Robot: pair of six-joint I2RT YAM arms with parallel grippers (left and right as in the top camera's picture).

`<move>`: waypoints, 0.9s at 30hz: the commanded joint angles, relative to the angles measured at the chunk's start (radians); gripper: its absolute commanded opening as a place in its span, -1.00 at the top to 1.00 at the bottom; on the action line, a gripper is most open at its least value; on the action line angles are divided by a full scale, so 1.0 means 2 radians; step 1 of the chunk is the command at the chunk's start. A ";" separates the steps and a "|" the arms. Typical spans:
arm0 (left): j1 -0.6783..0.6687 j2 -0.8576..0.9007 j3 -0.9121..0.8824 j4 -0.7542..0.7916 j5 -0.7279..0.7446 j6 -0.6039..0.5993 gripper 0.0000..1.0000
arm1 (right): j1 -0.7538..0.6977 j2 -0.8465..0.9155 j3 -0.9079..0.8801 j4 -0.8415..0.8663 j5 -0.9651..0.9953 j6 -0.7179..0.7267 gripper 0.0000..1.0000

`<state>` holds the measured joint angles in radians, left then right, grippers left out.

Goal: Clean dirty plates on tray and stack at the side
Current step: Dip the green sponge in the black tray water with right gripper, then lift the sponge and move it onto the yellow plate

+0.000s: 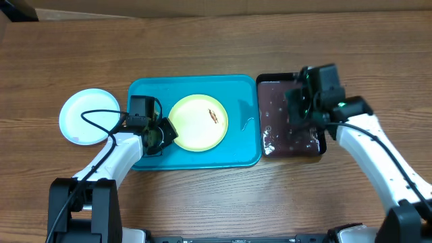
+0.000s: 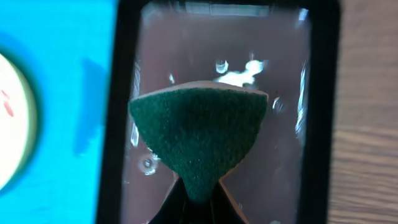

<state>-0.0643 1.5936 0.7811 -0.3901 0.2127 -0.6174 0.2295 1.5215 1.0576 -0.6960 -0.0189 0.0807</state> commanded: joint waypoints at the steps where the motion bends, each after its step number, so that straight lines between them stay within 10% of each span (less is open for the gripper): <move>1: -0.004 0.004 0.005 -0.002 0.026 0.006 0.92 | -0.001 0.010 -0.007 0.019 -0.001 0.007 0.93; 16: -0.004 0.004 0.005 -0.009 0.025 0.006 0.92 | 0.032 0.012 0.220 -0.126 -0.043 -0.012 0.93; 27: -0.004 0.004 0.005 -0.010 0.025 0.006 0.92 | 0.187 0.082 0.237 -0.057 0.011 -0.013 0.93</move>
<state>-0.0643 1.5936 0.7811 -0.4049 0.2512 -0.6174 0.5228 1.6039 1.5158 -0.8276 -0.0967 0.0666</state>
